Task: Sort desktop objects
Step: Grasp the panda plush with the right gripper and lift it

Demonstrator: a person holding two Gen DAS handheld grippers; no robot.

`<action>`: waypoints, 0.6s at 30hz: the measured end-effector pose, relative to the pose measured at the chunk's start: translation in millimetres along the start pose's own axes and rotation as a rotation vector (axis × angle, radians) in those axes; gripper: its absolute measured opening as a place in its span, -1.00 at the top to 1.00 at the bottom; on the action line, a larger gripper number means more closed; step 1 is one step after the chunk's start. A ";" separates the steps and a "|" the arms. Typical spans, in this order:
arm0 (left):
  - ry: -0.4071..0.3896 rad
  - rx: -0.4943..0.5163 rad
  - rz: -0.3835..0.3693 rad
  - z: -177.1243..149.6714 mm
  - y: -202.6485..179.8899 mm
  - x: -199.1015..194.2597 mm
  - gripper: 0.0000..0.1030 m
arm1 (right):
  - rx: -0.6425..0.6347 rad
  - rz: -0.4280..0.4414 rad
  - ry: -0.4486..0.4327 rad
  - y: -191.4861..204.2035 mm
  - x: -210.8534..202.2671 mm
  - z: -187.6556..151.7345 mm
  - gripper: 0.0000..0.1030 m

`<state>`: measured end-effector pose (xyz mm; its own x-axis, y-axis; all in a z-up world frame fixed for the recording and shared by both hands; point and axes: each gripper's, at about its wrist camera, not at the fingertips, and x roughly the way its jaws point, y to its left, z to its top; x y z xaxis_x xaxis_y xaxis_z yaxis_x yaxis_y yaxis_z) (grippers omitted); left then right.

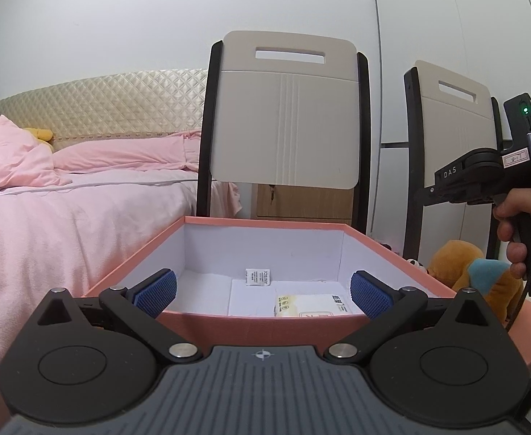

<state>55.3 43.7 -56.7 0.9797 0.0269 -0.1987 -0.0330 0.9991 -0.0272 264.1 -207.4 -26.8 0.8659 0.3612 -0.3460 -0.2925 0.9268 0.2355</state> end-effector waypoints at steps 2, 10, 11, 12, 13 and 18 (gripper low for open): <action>0.001 0.005 0.001 -0.3 -1.0 0.4 -1.00 | -0.002 0.005 0.005 -0.3 0.1 1.3 0.82; 0.004 0.012 0.007 -0.8 0.9 2.0 -1.00 | 0.002 0.021 0.048 -10.2 18.2 -9.2 0.09; 0.006 0.010 0.008 -0.7 1.6 2.5 -1.00 | 0.011 0.007 0.060 -12.7 24.0 -12.4 0.09; 0.007 0.008 0.008 -0.8 2.3 2.9 -1.00 | 0.021 -0.007 0.073 -15.2 29.8 -15.5 0.09; 0.008 0.007 0.009 -0.8 3.0 3.3 -1.00 | 0.031 -0.022 0.085 -17.6 35.7 -18.6 0.09; 0.014 0.002 0.017 -0.9 7.2 5.6 -1.00 | 0.093 -0.095 0.129 -33.5 49.8 -29.3 0.09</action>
<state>60.3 51.0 -58.8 0.9761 0.0435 -0.2127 -0.0493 0.9985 -0.0221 305.1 -217.4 -78.5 0.8267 0.2883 -0.4831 -0.1682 0.9461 0.2768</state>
